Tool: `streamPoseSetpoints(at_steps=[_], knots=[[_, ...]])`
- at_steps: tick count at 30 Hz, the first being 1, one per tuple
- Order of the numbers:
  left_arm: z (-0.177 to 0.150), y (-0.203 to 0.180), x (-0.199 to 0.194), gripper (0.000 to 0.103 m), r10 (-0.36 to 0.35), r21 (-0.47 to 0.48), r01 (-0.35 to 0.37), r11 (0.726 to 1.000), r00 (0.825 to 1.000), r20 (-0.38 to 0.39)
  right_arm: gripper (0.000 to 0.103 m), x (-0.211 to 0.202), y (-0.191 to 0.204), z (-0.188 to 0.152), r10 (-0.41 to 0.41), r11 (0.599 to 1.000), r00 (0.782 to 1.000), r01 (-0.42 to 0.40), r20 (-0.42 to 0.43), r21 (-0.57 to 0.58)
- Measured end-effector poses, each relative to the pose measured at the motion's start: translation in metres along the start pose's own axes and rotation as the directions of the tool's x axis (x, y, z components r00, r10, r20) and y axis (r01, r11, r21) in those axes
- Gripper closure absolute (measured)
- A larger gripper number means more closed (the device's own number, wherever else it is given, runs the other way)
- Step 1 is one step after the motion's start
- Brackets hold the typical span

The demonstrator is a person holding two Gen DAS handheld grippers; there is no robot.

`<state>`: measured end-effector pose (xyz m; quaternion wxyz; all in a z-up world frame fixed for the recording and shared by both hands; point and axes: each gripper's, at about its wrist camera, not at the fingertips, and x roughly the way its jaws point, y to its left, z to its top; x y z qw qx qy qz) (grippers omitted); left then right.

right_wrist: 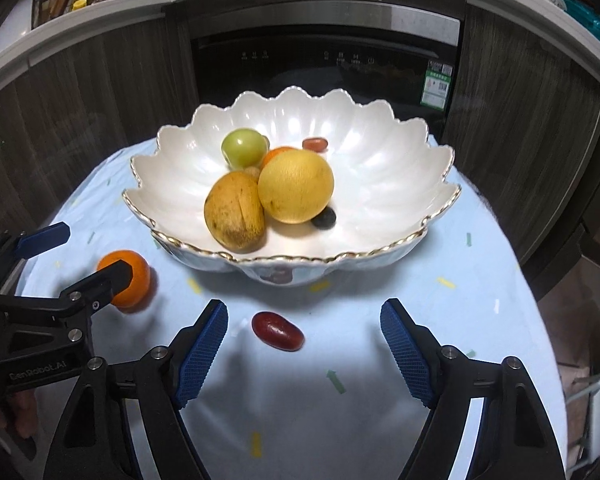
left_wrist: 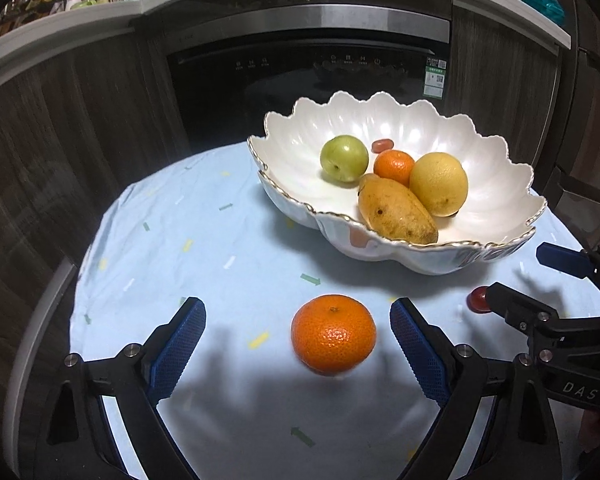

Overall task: Organize fruits
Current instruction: 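Grasp the mandarin with the left tool while the right tool grasps the red date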

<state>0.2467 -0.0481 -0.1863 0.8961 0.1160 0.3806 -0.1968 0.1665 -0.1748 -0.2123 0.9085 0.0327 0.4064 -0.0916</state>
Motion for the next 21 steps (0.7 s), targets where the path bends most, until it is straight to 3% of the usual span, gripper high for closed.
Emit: streamPoseSetpoints(at_steps=[5, 10, 14, 21], knots=[[-0.003, 0.001, 0.011, 0.015, -0.01, 0.002, 0.01, 1.0, 1.0, -0.017, 0.032, 0.01, 0.002, -0.002, 0.004, 1.0, 1.0, -0.004, -0.025, 0.0], [-0.001, 0.0, 0.016, 0.017, -0.023, 0.008, 0.023, 1.0, 1.0, -0.019, 0.045, 0.018, 0.003, -0.004, 0.011, 1.0, 0.999, -0.011, -0.05, 0.004], [-0.001, -0.002, 0.02, 0.025, -0.038, 0.004, 0.038, 0.999, 0.999, -0.032, 0.048, 0.022, 0.003, -0.006, 0.017, 1.0, 0.998, -0.016, -0.064, 0.009], [-0.005, -0.011, 0.021, 0.045, -0.063, 0.029, 0.064, 0.998, 0.997, -0.038, 0.067, 0.024, 0.006, -0.006, 0.025, 1.0, 0.997, -0.026, -0.068, -0.007]])
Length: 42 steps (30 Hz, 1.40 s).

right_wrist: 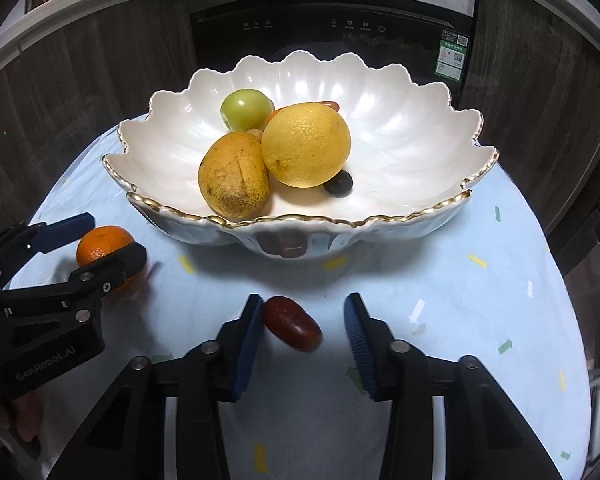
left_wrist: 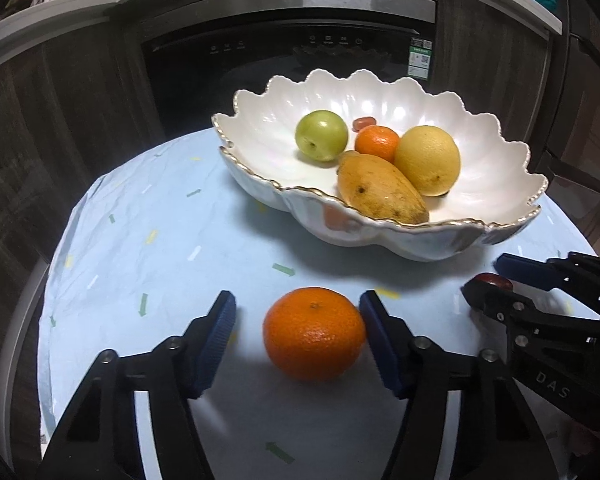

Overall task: Organize fruits
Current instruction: 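Grasp the mandarin with the left tool while the right tool grasps the red date, then carry the mandarin and red date with both tools over the white bowl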

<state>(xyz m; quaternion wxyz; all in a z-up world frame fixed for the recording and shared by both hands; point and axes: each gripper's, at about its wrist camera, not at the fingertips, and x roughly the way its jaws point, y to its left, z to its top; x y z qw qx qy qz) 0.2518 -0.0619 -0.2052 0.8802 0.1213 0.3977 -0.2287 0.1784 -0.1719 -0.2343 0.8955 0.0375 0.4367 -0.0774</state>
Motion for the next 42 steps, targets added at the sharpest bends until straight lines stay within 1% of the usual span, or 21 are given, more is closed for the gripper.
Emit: streamPoseSetpoints(at_steps=[1, 3, 6, 11, 16, 30, 42], knots=[[0.0, -0.001, 0.0, 0.046, -0.003, 0.003, 0.003, 1.0, 1.0, 0.0, 0.072, 0.0, 0.0, 0.0, 0.001, 1.0, 1.0, -0.001, 0.001, -0.002], [0.0, -0.004, -0.001, 0.056, -0.009, 0.012, 0.009, 1.0, 1.0, 0.003, 0.079, 0.0, 0.0, 0.0, 0.001, 1.0, 1.0, -0.001, 0.001, -0.007], [0.001, -0.007, -0.001, 0.056, 0.001, 0.019, -0.001, 1.0, 1.0, 0.001, 0.079, 0.0, -0.001, 0.001, 0.002, 1.0, 1.0, -0.002, 0.001, -0.004], [0.001, -0.005, -0.005, 0.057, 0.02, 0.0, -0.02, 1.0, 1.0, -0.005, 0.08, -0.003, -0.003, 0.0, -0.004, 1.0, 1.0, 0.004, 0.001, 0.005], [0.003, -0.005, -0.015, 0.057, 0.031, -0.004, -0.031, 1.0, 0.999, 0.01, 0.08, -0.01, -0.005, 0.001, -0.007, 1.0, 1.0, 0.007, 0.011, 0.011], [0.013, -0.013, -0.062, 0.057, 0.058, -0.015, -0.057, 0.998, 0.996, 0.071, 0.08, -0.055, -0.008, 0.014, -0.004, 1.0, 0.996, 0.002, 0.092, 0.023], [0.027, -0.02, -0.092, 0.057, 0.071, -0.03, -0.068, 0.997, 0.991, 0.113, 0.08, -0.09, -0.015, 0.024, -0.004, 0.999, 0.988, -0.001, 0.155, 0.034]])
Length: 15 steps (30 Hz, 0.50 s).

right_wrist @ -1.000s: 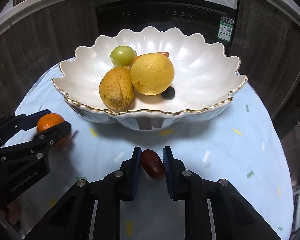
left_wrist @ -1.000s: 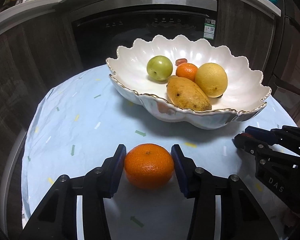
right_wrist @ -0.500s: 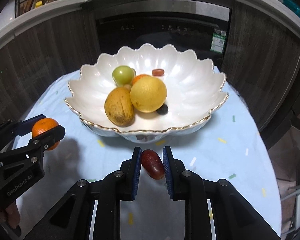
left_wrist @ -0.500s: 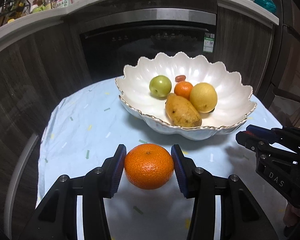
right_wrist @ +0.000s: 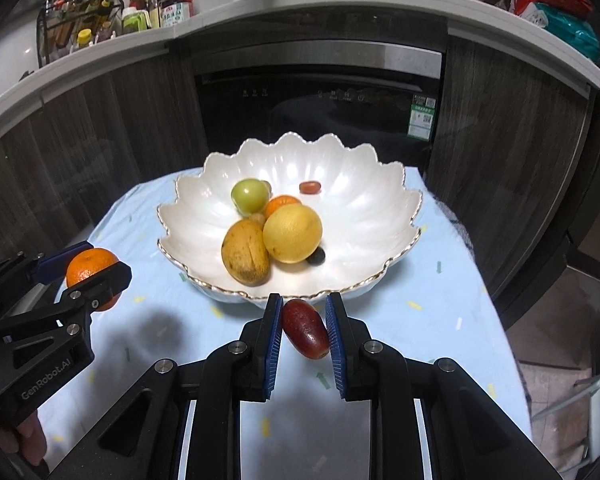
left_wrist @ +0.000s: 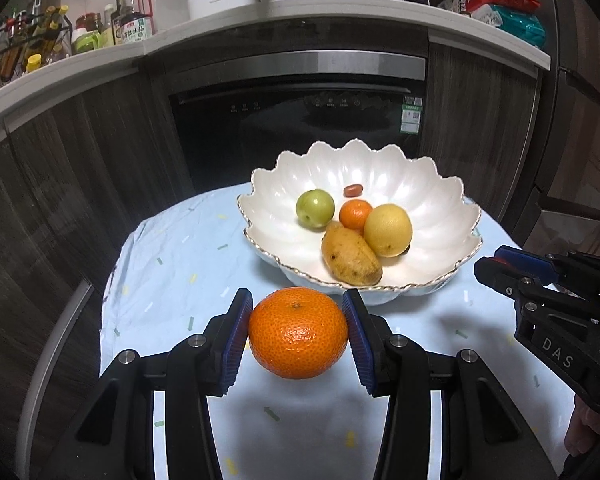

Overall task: Organize fruits
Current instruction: 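Carry the mandarin and red date with both tools over the white bowl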

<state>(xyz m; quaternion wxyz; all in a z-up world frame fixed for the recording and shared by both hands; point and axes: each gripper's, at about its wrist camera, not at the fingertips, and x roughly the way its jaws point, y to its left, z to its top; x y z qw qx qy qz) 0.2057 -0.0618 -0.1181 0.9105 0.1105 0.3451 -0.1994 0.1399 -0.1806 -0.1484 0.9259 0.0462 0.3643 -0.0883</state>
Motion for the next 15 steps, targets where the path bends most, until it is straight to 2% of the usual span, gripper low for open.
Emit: streamPoseSetpoints(at_steps=[15], knots=[[0.027, -0.007, -0.01, 0.057, 0.01, -0.025, -0.009, 1.0, 1.0, 0.027, 0.08, -0.016, -0.015, 0.026, -0.012, 1.0, 0.998, 0.012, 0.055, -0.004]])
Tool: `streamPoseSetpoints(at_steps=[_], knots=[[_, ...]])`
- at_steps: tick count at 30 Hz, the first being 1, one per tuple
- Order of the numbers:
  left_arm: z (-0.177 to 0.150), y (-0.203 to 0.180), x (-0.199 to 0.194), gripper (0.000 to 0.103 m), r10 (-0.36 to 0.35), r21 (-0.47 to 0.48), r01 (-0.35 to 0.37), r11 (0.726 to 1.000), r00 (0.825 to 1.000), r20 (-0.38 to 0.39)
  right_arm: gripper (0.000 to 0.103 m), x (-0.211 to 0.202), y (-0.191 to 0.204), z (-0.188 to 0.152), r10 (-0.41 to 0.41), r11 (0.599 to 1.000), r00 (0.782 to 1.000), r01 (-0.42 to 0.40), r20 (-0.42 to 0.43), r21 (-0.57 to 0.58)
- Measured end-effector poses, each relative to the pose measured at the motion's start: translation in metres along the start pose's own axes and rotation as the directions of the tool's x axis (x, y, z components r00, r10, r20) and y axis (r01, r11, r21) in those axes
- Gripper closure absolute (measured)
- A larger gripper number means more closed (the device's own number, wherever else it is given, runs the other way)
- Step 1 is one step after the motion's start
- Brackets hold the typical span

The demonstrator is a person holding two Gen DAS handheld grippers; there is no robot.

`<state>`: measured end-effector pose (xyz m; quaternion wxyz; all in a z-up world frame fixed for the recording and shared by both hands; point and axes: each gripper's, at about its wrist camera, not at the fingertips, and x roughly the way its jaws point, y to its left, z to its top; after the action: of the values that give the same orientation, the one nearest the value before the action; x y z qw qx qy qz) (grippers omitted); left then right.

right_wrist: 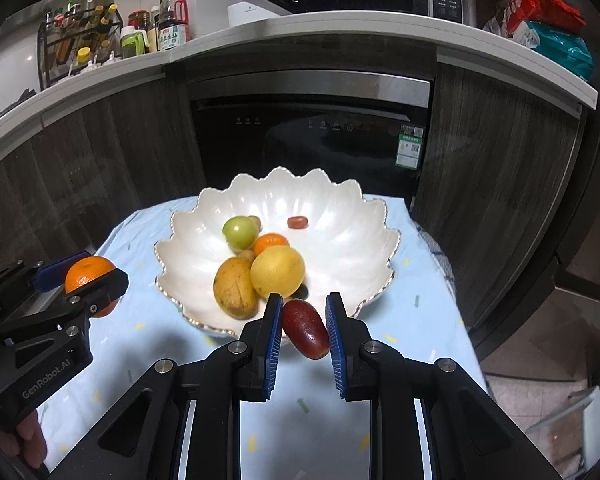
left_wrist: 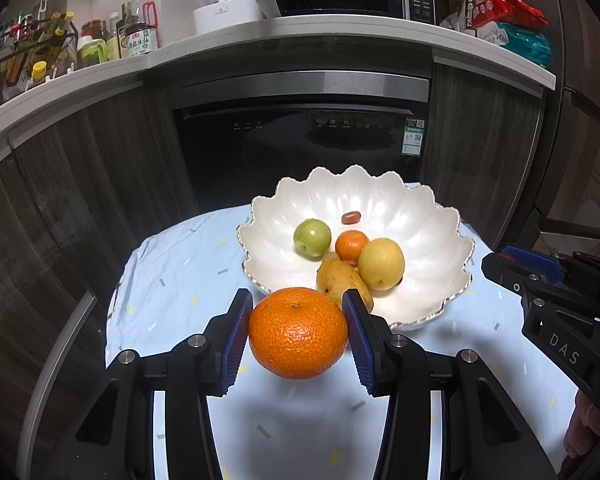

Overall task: Organize fruits
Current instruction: 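Carry the mandarin and red date with both tools over the white bowl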

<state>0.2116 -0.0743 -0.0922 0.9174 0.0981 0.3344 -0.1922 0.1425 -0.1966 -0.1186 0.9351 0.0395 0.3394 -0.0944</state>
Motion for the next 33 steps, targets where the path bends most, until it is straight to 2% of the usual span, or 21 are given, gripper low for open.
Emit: streamPoseSetpoints(at_steps=[16, 33], knots=[[0.032, -0.003, 0.028, 0.057, -0.002, -0.01, 0.002, 1.0, 1.0, -0.004, 0.08, 0.02, -0.018, 0.034, -0.015, 1.0, 1.0, 0.015, 0.018, -0.018], [0.047, -0.001, 0.083, 0.057, -0.006, -0.02, 0.005, 1.0, 0.999, -0.052, 0.08, 0.074, -0.035, 0.053, -0.027, 0.999, 0.999, 0.027, -0.025, -0.026]])
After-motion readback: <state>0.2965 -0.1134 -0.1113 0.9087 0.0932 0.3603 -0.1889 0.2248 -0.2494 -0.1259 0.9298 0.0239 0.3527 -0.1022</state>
